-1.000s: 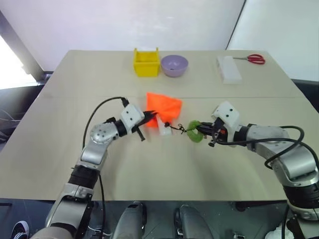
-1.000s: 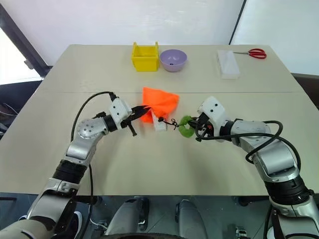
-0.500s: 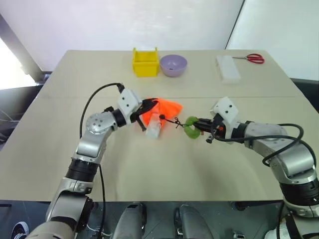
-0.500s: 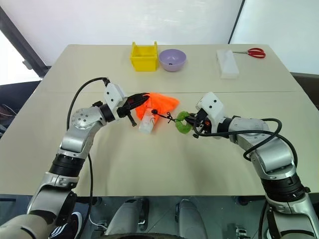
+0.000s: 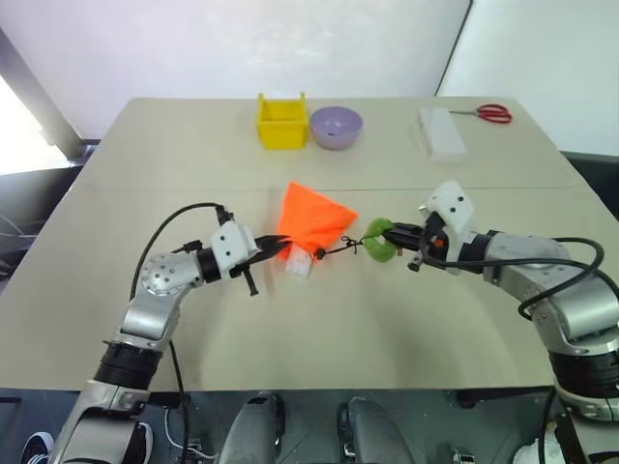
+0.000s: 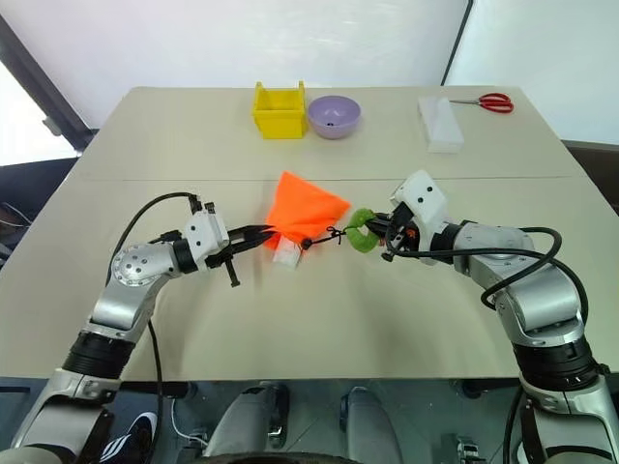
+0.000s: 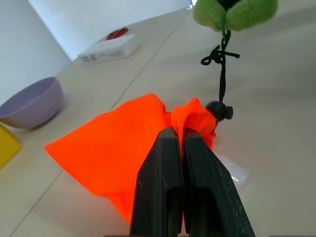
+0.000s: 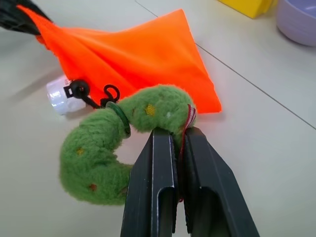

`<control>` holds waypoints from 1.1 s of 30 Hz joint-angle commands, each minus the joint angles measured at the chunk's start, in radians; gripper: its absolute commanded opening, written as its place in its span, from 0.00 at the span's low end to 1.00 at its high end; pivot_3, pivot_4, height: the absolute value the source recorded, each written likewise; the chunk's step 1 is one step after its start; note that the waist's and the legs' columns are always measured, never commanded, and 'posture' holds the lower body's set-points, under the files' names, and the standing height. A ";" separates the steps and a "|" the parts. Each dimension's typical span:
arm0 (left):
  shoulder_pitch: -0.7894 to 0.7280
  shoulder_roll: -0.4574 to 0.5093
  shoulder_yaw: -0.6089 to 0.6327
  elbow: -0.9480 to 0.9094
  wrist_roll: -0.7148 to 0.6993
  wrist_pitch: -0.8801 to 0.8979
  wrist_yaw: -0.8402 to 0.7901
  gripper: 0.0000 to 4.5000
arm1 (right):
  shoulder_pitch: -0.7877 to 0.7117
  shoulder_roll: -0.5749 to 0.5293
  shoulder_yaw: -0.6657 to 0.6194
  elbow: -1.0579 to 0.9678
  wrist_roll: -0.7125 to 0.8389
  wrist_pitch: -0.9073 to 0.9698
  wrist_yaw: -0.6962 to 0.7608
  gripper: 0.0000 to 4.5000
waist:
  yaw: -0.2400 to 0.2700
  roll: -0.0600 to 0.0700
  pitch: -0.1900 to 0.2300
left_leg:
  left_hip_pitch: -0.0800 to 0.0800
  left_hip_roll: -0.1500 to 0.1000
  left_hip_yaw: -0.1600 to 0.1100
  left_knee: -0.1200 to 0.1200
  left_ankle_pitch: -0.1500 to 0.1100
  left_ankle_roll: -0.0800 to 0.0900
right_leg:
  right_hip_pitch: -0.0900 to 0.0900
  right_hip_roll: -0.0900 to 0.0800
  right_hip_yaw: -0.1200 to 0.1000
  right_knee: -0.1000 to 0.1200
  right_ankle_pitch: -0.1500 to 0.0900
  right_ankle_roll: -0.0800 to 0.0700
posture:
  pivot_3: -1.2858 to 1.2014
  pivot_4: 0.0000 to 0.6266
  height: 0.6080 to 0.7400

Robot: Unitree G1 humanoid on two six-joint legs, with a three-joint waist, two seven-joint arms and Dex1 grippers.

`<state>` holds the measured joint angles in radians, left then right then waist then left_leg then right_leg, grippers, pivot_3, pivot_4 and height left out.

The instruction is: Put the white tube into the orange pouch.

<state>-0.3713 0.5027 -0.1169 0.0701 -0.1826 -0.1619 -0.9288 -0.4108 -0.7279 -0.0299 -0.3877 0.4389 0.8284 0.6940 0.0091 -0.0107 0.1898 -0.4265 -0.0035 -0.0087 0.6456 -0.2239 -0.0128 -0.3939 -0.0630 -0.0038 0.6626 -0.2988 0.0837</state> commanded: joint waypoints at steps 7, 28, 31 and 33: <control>-0.016 -0.047 0.041 -0.060 -0.125 0.148 0.001 0.66 | -0.013 0.003 -0.024 -0.022 0.012 -0.011 -0.003 0.00 | 0.002 0.000 0.000 | -0.001 0.000 0.000 0.000 0.000 0.000 | 0.000 0.000 0.000 0.000 0.000 0.000 | 0.52 0.24 1.00; -0.235 -0.096 0.041 0.131 -0.130 0.097 -0.101 0.87 | -0.213 0.057 -0.174 -0.008 0.220 0.128 -0.057 0.00 | 0.002 0.000 0.000 | -0.002 0.000 0.001 0.001 0.000 0.001 | -0.001 0.001 0.000 0.001 0.001 0.002 | 0.52 0.24 1.00; -0.243 -0.122 0.023 0.162 -0.112 0.055 -0.109 0.87 | -0.225 0.053 -0.174 -0.012 0.238 0.142 -0.071 0.00 | -0.001 0.000 0.000 | -0.001 0.000 0.002 0.000 0.000 0.001 | -0.001 0.001 0.000 0.001 0.001 0.002 | 0.52 0.24 1.00; -0.249 -0.137 0.035 0.163 -0.131 0.073 -0.104 0.87 | -0.210 0.038 -0.155 -0.019 0.223 0.134 -0.071 0.00 | 0.001 0.000 0.000 | -0.001 0.000 0.002 0.000 0.000 0.001 | -0.001 0.001 0.000 0.001 0.001 0.002 | 0.52 0.24 1.00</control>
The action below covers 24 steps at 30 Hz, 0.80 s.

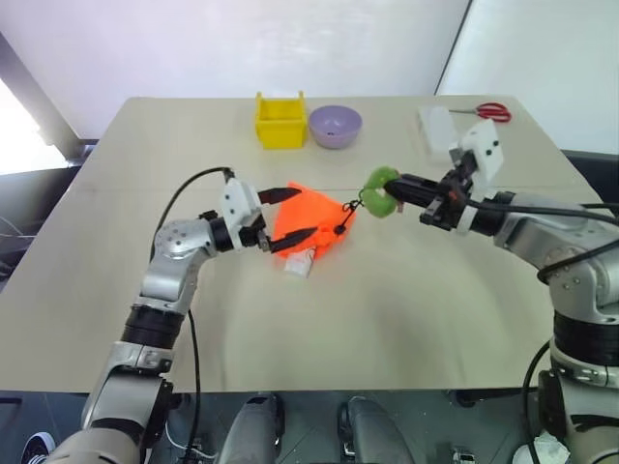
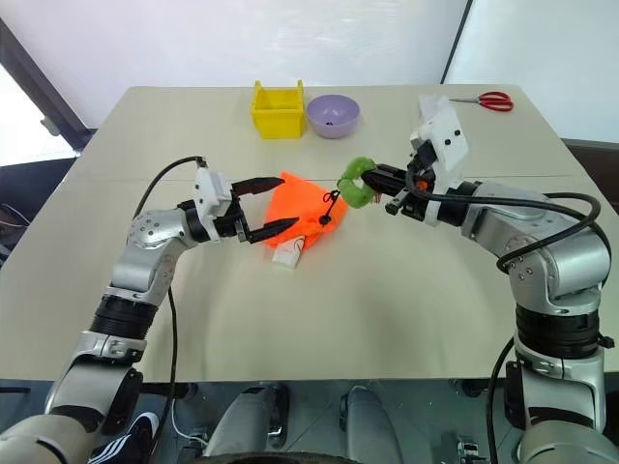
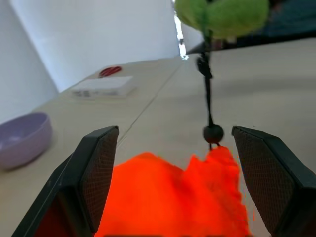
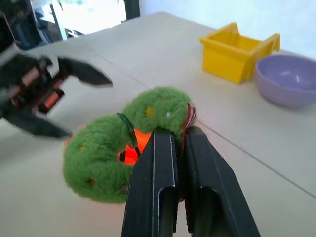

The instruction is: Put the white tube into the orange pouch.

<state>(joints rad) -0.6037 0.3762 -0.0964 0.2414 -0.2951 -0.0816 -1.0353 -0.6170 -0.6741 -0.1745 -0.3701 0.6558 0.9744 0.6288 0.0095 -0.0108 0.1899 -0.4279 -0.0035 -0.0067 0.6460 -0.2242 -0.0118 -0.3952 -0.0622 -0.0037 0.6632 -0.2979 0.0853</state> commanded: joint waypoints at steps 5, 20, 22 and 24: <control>0.034 0.023 0.032 -0.010 0.000 -0.040 -0.004 0.87 | 0.092 -0.047 0.042 -0.054 -0.050 -0.042 -0.001 0.00 | 0.000 0.000 0.000 | 0.000 0.000 0.000 0.000 0.000 0.000 | 0.000 0.000 0.000 0.000 0.000 0.000 | 0.52 0.24 1.00; 0.130 0.126 0.010 0.089 0.192 -0.407 0.042 0.87 | 0.163 -0.047 0.088 -0.040 -0.109 -0.110 0.007 0.00 | 0.005 0.001 0.000 | 0.000 0.001 0.000 0.000 0.000 0.000 | 0.000 -0.002 0.001 -0.002 -0.001 -0.005 | 0.52 0.24 1.00; 0.133 0.113 -0.013 0.096 0.198 -0.415 0.028 0.87 | 0.160 -0.048 0.089 -0.042 -0.111 -0.109 0.006 0.00 | 0.003 0.001 0.000 | -0.001 0.001 0.000 0.000 -0.001 0.001 | 0.000 -0.002 0.001 -0.003 -0.001 -0.004 | 0.52 0.24 1.00; 0.136 0.088 -0.031 0.079 0.175 -0.383 0.017 0.87 | 0.158 -0.048 0.089 -0.045 -0.110 -0.104 0.005 0.00 | 0.002 0.001 0.000 | -0.002 0.001 0.001 0.000 -0.001 0.001 | -0.001 -0.002 0.001 -0.004 0.000 -0.002 | 0.52 0.24 1.00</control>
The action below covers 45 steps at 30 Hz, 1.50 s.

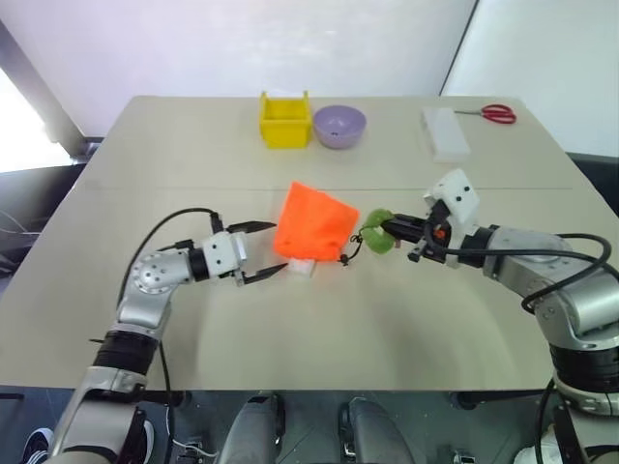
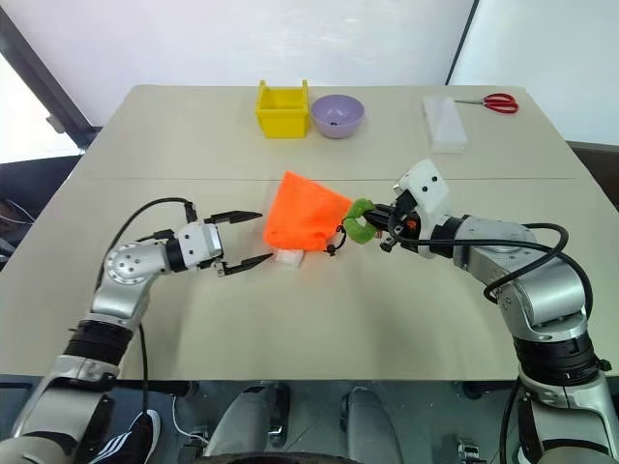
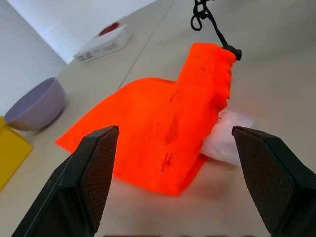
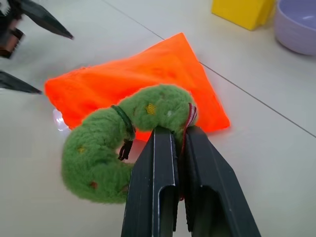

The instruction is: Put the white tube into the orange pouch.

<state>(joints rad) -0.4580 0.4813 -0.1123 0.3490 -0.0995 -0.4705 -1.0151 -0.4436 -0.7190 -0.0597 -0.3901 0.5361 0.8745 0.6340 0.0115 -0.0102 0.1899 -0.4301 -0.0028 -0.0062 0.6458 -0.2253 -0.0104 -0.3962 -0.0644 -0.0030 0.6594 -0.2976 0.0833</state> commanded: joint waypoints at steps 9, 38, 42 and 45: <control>-0.074 -0.061 -0.018 0.036 -0.001 0.027 0.050 0.76 | -0.018 -0.008 -0.030 -0.030 0.005 0.005 -0.005 0.00 | -0.001 0.000 0.000 | 0.000 0.000 0.000 0.000 0.000 0.000 | -0.001 0.001 0.000 0.001 0.000 0.001 | 0.52 0.24 1.00; -0.192 -0.095 0.041 -0.083 -0.215 0.630 0.052 0.00 | -0.008 -0.015 -0.117 -0.148 0.120 0.060 -0.002 0.68 | -0.011 0.000 0.000 | 0.001 0.000 0.000 0.002 0.000 0.001 | 0.000 0.005 -0.001 0.005 0.001 0.003 | 0.52 0.24 1.00; -0.217 -0.087 0.038 -0.075 -0.219 0.663 0.023 0.00 | 0.024 0.064 -0.009 -0.288 0.226 0.135 -0.019 0.68 | -0.016 -0.001 0.000 | 0.003 0.002 -0.002 0.002 0.000 0.000 | 0.002 0.008 -0.001 0.005 0.001 0.003 | 0.52 0.24 1.00; -0.231 -0.081 0.027 -0.055 -0.201 0.640 -0.010 0.00 | 0.111 0.112 0.164 -0.253 0.103 0.033 -0.036 0.68 | -0.016 -0.001 0.000 | 0.003 0.002 -0.002 0.002 0.000 0.000 | 0.003 0.007 -0.001 0.004 0.001 0.003 | 0.52 0.24 1.00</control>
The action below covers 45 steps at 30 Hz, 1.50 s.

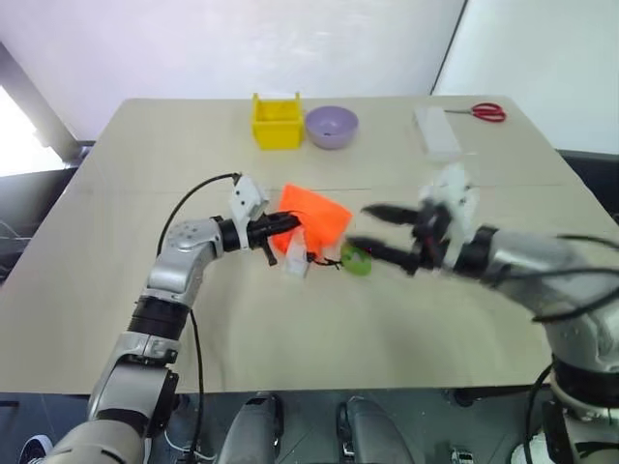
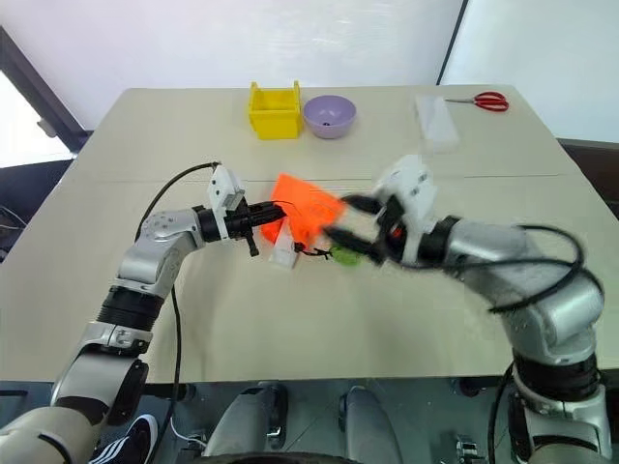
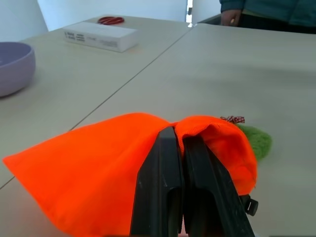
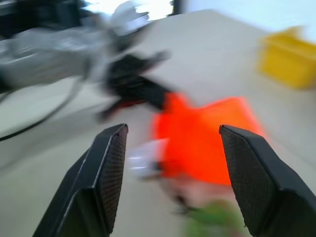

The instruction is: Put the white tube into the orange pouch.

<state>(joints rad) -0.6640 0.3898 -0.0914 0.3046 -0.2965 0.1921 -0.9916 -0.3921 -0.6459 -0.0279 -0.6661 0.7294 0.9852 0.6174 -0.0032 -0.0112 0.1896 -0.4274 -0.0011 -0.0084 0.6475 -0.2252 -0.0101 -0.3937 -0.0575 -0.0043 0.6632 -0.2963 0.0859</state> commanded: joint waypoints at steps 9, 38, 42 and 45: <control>0.021 0.040 -0.003 -0.002 0.043 -0.131 -0.082 0.00 | 0.039 0.136 0.403 0.261 -0.396 -0.305 -0.045 0.68 | -0.009 0.000 0.000 | 0.001 -0.003 0.003 0.002 0.001 0.002 | 0.000 -0.004 0.002 0.000 0.000 0.001 | 0.52 0.24 1.00; 0.054 0.026 0.011 -0.042 0.036 -0.154 -0.017 0.00 | -0.062 0.363 0.492 0.574 -0.630 -0.482 0.014 0.02 | -0.009 0.000 0.000 | 0.001 -0.003 0.003 0.000 0.001 0.001 | -0.002 -0.004 0.002 0.002 0.001 0.002 | 0.52 0.24 1.00; 0.059 0.026 0.011 -0.056 0.032 -0.147 -0.020 0.00 | -0.077 0.401 0.435 0.602 -0.636 -0.492 -0.035 0.02 | -0.008 0.000 0.000 | 0.000 -0.004 0.003 0.001 0.001 0.001 | -0.002 -0.005 0.002 0.002 0.001 0.002 | 0.52 0.24 1.00; 0.062 0.029 0.007 -0.063 0.031 -0.141 -0.030 0.00 | -0.097 0.397 0.412 0.608 -0.643 -0.496 -0.038 0.02 | -0.009 0.000 0.000 | 0.000 -0.003 0.003 0.001 0.001 0.001 | -0.002 -0.004 0.002 0.002 0.002 0.002 | 0.52 0.24 1.00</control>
<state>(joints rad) -0.5967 0.4127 -0.0999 0.2875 -0.2503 0.0558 -1.0188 -0.4597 -0.2517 0.4182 -0.0419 0.0948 0.5143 0.5902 -0.0119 -0.0111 0.1898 -0.4268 -0.0045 -0.0056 0.6482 -0.2238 -0.0089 -0.3954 -0.0619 -0.0027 0.6654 -0.2948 0.0883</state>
